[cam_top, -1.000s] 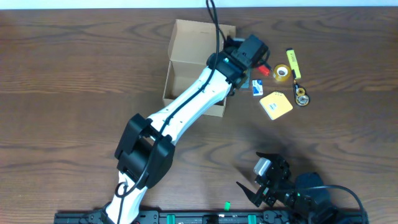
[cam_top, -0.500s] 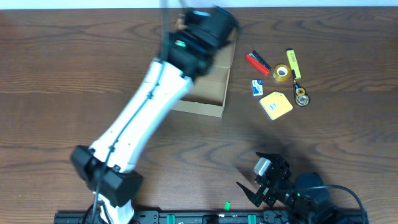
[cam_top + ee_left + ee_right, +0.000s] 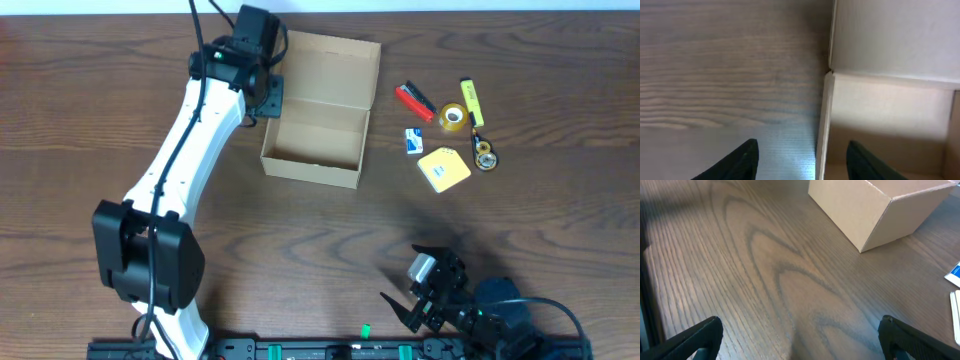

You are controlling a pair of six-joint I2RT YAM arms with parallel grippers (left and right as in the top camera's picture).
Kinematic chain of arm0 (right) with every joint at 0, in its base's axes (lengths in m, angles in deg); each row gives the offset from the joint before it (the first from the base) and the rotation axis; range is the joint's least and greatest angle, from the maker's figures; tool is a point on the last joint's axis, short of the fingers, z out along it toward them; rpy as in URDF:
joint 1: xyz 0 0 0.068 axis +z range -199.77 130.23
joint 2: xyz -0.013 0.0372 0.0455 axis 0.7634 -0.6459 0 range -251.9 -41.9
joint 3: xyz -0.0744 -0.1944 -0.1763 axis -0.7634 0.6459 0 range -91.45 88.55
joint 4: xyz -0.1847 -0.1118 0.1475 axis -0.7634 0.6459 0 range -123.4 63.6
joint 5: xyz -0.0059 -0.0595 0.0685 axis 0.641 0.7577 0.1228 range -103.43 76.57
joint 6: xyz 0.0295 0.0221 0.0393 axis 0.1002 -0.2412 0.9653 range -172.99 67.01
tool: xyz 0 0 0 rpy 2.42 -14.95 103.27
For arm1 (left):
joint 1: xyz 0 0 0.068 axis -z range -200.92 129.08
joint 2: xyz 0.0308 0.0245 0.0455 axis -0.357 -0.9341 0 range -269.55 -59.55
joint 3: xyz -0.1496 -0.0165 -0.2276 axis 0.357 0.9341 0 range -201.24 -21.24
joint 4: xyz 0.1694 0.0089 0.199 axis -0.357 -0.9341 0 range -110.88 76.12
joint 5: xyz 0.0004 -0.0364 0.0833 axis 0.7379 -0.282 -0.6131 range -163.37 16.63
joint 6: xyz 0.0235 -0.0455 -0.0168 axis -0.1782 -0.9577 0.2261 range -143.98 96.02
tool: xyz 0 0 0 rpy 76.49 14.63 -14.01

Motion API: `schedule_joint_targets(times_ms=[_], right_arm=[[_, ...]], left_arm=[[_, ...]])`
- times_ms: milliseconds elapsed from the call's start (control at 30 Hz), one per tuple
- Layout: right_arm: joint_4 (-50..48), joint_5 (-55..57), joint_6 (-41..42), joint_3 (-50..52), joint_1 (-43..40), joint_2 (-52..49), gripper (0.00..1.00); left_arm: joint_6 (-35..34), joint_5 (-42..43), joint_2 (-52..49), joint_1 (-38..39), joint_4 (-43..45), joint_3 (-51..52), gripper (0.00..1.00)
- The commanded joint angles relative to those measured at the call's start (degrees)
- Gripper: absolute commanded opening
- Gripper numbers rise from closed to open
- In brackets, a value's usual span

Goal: Pack container

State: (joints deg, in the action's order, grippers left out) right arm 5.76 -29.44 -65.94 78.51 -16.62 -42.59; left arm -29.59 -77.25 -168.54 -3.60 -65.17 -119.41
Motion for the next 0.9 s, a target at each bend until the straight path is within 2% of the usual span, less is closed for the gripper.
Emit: schedule_joint_targets(times_ms=[0,33,133,333,600,733,867], right_arm=[[0.28,-0.07,0.72,0.52,0.42,0.37,0.99],[0.28,-0.07,0.70,0.52,0.42,0.37,0.99],[0.28,-0.07,0.72,0.52,0.42,0.37,0.99],[0.28,-0.07,0.70,0.52,0.42,0.37,0.99],[0.28,-0.04,0.70,0.52,0.42,0.37,0.99],[0.28,-0.07,0.72,0.52,0.42,0.37,0.99],[0.28,-0.07,0.70,0.52,0.42,0.37,0.99]], left_arm=[[1.92,3.23,-0.39,-0.76,3.50,4.26,0.63],[2.43,4.79,-0.39,-1.01,5.90,6.27,0.66],[2.47,8.24,-0.39,-1.25,10.43,9.70,0.67],[2.43,7.52,-0.42,-1.25,14.62,14.01,0.64],[0.83,7.32,-0.42,-1.25,16.02,16.04,0.62],[-2.03,9.22,-0.42,-1.22,15.98,16.06,0.61],[-5.14,11.43,-0.42,-1.16,15.58,16.06,0.56]])
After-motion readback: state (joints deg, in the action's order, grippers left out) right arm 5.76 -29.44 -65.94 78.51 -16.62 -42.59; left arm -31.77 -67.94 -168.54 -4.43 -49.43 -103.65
